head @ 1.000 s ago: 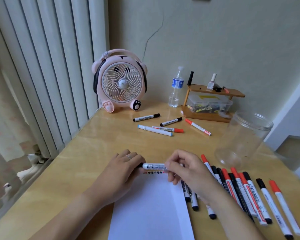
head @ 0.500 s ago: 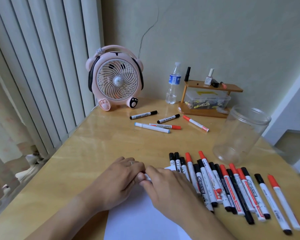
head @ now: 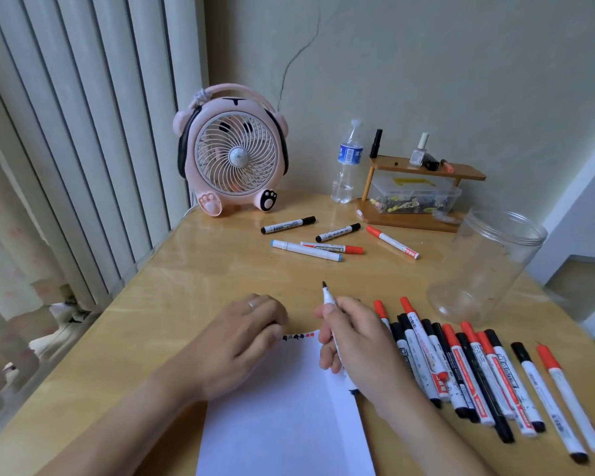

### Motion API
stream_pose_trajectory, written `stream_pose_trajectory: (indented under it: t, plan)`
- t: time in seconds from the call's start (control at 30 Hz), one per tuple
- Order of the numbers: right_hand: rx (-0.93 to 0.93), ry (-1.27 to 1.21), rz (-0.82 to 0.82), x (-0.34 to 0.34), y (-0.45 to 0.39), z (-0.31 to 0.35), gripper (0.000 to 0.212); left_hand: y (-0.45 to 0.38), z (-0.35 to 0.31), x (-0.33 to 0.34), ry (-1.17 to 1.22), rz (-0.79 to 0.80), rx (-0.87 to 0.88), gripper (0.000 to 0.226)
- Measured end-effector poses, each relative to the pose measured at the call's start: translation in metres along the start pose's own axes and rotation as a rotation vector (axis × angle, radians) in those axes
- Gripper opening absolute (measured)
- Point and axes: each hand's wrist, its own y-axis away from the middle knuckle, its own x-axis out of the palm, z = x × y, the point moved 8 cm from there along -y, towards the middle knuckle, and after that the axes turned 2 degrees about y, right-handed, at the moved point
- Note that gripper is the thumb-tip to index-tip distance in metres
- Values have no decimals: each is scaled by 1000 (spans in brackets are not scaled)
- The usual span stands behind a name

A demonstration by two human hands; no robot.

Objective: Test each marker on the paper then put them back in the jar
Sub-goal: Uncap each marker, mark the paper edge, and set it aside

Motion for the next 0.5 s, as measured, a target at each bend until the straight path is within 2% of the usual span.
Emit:
stream_pose_trajectory:
  t: [0.13, 0.17, 0.23, 0.33, 0.43, 0.5]
  plan:
    - [-10, -172, -61, -10, -3, 0, 16, 2, -21, 36, -88, 191, 59, 44]
    - [-19, -201, -67, -11, -4, -1, 20, 2, -21, 40, -134, 210, 70, 49]
    - [-46, -194, -63, -12, -7, -2, 35, 3, -16, 39, -173, 233, 54, 56]
    - [-42, -196, -61, -15, -9, -1, 41, 8, -6, 32, -201, 252, 22, 63]
    - [24, -426, -25, -11, -8, -3, 51, 13, 0, 26, -197, 261, -9, 65]
    - [1, -494, -14, -7, -8, 1, 46, 12, 2, 24, -196, 252, -22, 65]
